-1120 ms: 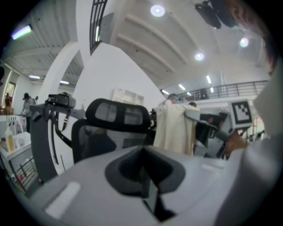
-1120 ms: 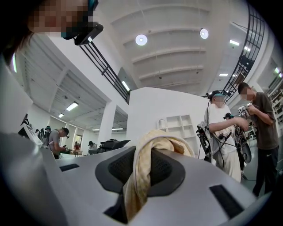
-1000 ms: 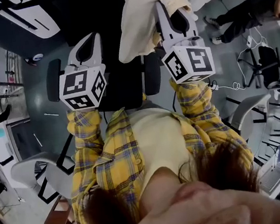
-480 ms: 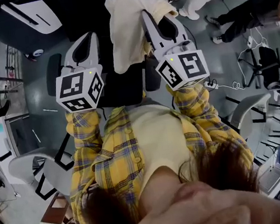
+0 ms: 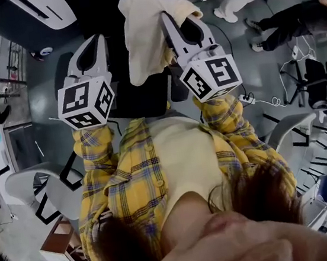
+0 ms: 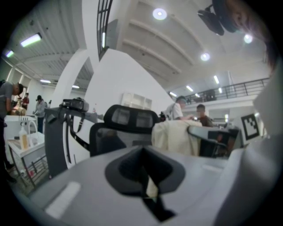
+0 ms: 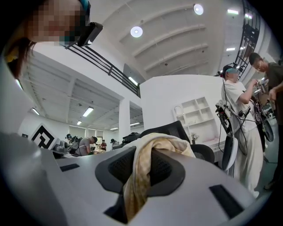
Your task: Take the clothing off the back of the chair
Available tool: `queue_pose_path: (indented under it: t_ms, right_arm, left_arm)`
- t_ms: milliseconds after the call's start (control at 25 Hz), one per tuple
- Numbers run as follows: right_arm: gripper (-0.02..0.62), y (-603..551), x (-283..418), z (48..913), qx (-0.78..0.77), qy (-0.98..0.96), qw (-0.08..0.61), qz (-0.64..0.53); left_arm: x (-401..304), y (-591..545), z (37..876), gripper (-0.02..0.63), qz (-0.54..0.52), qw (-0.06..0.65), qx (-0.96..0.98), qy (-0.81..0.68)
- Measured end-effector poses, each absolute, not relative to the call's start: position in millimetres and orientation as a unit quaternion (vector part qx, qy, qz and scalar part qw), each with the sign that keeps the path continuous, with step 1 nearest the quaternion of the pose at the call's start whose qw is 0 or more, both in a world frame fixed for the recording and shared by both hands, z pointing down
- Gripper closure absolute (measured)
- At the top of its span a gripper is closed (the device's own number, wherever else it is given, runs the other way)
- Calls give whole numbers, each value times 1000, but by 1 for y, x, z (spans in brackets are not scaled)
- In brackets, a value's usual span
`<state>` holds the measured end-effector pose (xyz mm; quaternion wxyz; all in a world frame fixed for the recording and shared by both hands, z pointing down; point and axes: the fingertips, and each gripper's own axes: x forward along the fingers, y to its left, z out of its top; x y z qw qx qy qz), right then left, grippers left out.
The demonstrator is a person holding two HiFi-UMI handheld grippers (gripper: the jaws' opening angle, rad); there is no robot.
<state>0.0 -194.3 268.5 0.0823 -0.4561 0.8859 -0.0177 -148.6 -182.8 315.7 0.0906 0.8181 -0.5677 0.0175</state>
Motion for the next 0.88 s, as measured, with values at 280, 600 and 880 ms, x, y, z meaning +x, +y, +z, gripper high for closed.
queue_pose_path:
  t_ms: [280,600,880]
  right_arm:
    - [522,-190,-7,275,-434,897,77,-23]
    - [523,-183,-14,289,-407,910,76,-40]
    - [525,-182,-19,296,-391,916,70,-48]
  left_arm:
    - [-155,-176,325,603,27,99,810,-578]
    - [-159,-170,329,603,24,106,802,-587]
    - [-160,-169,328,603,22,107,799,-592]
